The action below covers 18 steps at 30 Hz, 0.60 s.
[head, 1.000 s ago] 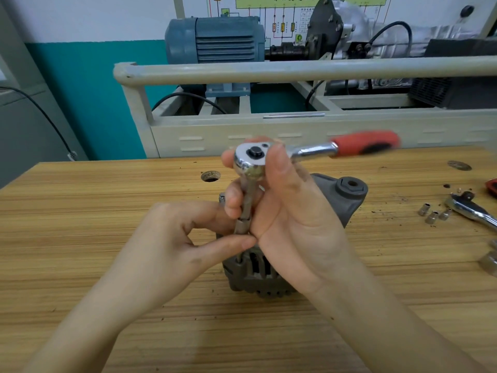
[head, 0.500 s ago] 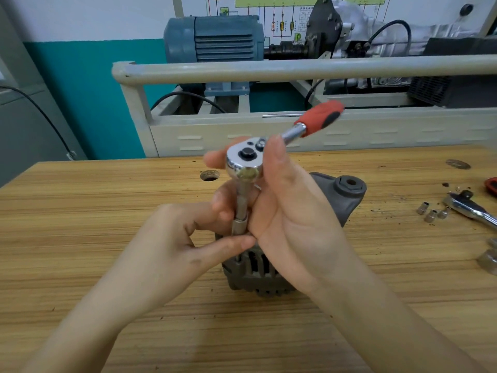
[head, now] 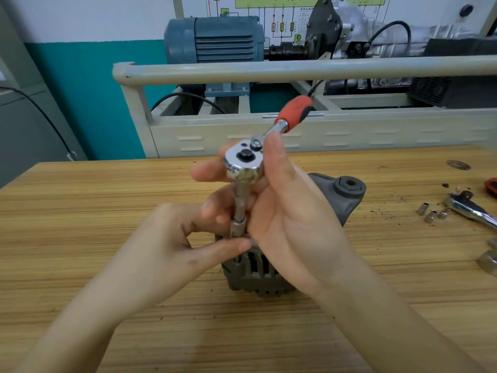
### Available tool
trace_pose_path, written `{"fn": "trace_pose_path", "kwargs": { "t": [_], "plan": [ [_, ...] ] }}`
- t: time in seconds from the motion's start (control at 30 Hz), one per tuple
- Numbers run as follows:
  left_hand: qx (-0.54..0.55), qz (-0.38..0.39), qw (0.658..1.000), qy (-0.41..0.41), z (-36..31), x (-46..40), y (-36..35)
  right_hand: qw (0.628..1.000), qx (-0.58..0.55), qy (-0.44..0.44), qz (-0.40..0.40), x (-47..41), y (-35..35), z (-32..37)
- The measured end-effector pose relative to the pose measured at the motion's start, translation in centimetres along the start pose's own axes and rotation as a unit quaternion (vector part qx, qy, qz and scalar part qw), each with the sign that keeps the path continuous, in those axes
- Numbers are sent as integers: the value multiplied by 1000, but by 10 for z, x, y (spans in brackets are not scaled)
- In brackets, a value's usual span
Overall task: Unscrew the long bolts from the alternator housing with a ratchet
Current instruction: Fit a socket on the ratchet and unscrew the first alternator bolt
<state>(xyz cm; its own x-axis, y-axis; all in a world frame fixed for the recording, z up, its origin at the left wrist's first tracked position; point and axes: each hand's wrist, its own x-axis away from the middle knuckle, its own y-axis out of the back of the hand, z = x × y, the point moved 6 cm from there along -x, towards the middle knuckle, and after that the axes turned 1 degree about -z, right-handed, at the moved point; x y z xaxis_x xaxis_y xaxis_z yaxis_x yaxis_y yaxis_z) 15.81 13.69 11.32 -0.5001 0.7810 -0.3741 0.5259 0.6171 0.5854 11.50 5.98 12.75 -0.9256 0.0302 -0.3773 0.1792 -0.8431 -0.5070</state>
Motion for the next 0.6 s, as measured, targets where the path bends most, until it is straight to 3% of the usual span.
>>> {"fn": "trace_pose_path", "kwargs": {
  "t": [0.23,0.6],
  "plan": [
    [-35,-48,998,7,0,0,1,997,-42,54,-42,3,6,6],
    [3,-32,999,12,-1,-2,1,999,-33,21,-26,-2,5,0]
  ]
}}
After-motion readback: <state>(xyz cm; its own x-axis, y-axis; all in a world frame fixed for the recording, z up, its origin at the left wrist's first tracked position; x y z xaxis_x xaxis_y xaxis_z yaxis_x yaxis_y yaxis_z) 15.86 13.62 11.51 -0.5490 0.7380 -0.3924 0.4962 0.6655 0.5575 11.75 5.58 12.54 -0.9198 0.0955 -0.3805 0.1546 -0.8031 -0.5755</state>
